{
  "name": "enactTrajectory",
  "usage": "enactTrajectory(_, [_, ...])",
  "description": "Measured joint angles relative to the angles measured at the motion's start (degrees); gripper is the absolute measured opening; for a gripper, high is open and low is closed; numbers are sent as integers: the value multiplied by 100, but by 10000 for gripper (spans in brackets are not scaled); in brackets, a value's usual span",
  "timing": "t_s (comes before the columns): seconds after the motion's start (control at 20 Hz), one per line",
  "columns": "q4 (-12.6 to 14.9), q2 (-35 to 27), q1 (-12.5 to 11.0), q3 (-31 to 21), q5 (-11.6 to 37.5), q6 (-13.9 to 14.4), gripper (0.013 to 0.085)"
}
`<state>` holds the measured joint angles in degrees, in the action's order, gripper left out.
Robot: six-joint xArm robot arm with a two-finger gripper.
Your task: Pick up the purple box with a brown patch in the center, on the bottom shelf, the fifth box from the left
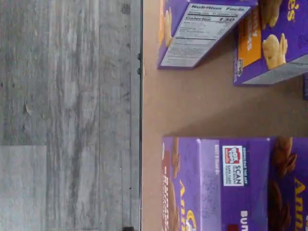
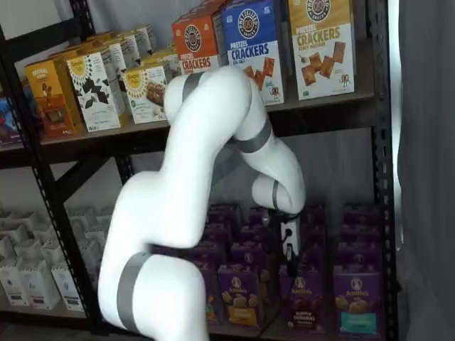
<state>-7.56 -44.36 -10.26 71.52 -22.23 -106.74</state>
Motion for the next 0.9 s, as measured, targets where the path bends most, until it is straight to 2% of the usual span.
enactTrajectory(0.4, [178,-288,38,330,-63,198,850])
enactTrajectory(0.9, [365,-509,47,467,17,371,850])
